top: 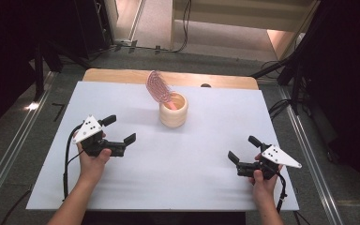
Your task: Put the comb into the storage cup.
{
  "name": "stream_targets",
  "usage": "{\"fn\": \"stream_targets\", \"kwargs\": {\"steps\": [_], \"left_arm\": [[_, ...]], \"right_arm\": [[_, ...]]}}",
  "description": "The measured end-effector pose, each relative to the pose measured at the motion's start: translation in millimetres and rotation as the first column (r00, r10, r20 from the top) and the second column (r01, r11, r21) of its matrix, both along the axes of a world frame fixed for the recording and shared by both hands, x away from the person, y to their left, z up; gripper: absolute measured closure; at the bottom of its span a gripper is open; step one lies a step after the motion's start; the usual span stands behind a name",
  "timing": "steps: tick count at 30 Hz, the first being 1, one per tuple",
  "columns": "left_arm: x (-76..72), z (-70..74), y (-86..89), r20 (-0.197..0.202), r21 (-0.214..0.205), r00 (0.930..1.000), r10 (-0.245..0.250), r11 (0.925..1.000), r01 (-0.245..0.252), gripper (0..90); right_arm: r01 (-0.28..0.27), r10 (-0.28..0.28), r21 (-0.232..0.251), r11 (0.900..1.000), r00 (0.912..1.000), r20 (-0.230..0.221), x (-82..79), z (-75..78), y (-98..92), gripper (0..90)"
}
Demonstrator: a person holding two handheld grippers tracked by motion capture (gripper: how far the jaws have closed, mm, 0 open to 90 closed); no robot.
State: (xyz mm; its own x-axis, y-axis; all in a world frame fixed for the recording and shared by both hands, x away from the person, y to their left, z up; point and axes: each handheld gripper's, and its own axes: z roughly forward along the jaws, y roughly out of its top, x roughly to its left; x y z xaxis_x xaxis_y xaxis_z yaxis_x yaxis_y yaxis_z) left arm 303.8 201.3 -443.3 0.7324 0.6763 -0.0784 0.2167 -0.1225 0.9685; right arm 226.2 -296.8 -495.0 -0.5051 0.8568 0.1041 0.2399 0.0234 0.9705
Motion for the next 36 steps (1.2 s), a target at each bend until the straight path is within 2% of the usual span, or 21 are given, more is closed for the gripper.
{"fn": "stream_targets", "kwargs": {"steps": [6,15,21,27,36], "left_arm": [[-9.7,-0.1,15.6,0.025,0.013,0.9997,0.004,0.9999,-0.005,0.0],[-21.8,-10.7,34.8,0.009,0.012,0.9994,0.033,0.9994,-0.033,0.0],[-28.0,-18.2,45.3,0.007,0.021,0.9995,0.032,0.9993,-0.032,0.0],[-32.4,-25.7,58.5,-0.002,0.024,0.9983,0.058,0.998,-0.058,0.0],[-39.4,-30.8,69.2,-0.003,0.063,0.9968,0.08,0.9948,-0.08,0.0]], "right_arm": [[0.001,-0.001,-0.002,1.0,1.0,-0.002,-0.1,-0.2,-1.2,0.0],[0.009,-0.009,-0.001,1.0,1.0,-0.001,-0.3,0.0,-2.9,0.0],[0.014,-0.014,0.0,0.9999,0.9999,0.0,-0.4,-0.1,-4.2,0.0],[0.018,-0.018,0.001,0.9998,0.9998,0.0,-0.5,-0.5,-7.5,0.0],[0.034,-0.034,-0.001,0.9994,0.9994,-0.001,-2.2,-2.0,-14.3,0.0]]}}
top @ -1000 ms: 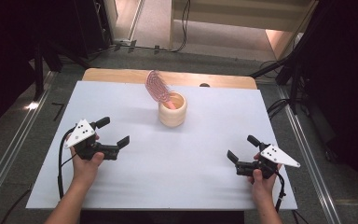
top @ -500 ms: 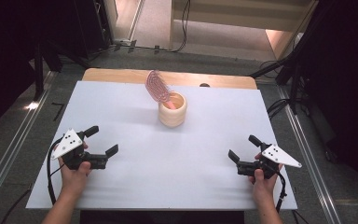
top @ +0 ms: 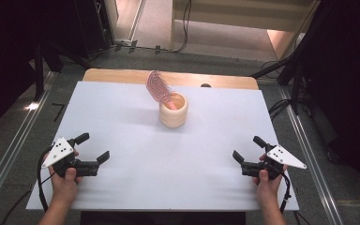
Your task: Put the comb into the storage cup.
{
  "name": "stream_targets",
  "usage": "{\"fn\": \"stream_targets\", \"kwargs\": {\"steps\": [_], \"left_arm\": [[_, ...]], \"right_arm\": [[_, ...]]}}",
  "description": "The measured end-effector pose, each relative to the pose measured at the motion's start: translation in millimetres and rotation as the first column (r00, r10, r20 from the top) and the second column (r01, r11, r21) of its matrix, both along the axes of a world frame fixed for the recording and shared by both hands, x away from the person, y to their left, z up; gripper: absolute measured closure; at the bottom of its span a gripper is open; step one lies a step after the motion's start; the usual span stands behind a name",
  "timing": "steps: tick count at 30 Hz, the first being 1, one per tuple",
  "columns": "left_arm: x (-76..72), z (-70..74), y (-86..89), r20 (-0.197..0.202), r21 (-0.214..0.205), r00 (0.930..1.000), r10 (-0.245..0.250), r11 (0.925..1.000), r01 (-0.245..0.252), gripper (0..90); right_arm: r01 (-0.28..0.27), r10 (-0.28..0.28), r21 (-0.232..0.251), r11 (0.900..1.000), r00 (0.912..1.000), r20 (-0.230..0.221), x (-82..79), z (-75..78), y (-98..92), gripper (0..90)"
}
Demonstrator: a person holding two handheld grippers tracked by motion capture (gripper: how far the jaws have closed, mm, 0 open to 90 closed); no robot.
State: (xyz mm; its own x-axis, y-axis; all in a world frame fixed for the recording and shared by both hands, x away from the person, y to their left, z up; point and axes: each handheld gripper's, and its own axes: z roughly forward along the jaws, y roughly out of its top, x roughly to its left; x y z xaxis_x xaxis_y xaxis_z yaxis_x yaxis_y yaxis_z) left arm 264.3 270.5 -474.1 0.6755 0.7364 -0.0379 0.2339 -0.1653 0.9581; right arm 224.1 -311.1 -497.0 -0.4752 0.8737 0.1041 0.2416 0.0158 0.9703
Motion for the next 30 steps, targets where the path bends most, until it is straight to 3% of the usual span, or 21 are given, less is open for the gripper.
{"fn": "stream_targets", "kwargs": {"steps": [15,20,30], "left_arm": [[-10.1,-5.1,26.3,-0.01,0.01,0.9996,0.026,0.9996,-0.026,0.0],[-12.0,-4.9,36.7,-0.006,-0.005,0.9991,0.041,0.9991,-0.041,0.0],[-13.1,-7.6,42.4,-0.002,-0.006,0.9974,0.072,0.9974,-0.072,0.0]], "right_arm": [[0.04,-0.04,0.012,0.9991,0.9992,-0.003,-6.1,-2.1,-21.4,0.0],[0.05,-0.05,0.023,0.9985,0.9988,-0.003,-9.2,-3.1,-30.1,0.0],[0.068,-0.068,0.032,0.9972,0.9977,-0.009,-10.4,-4.8,-37.9,0.0]]}}
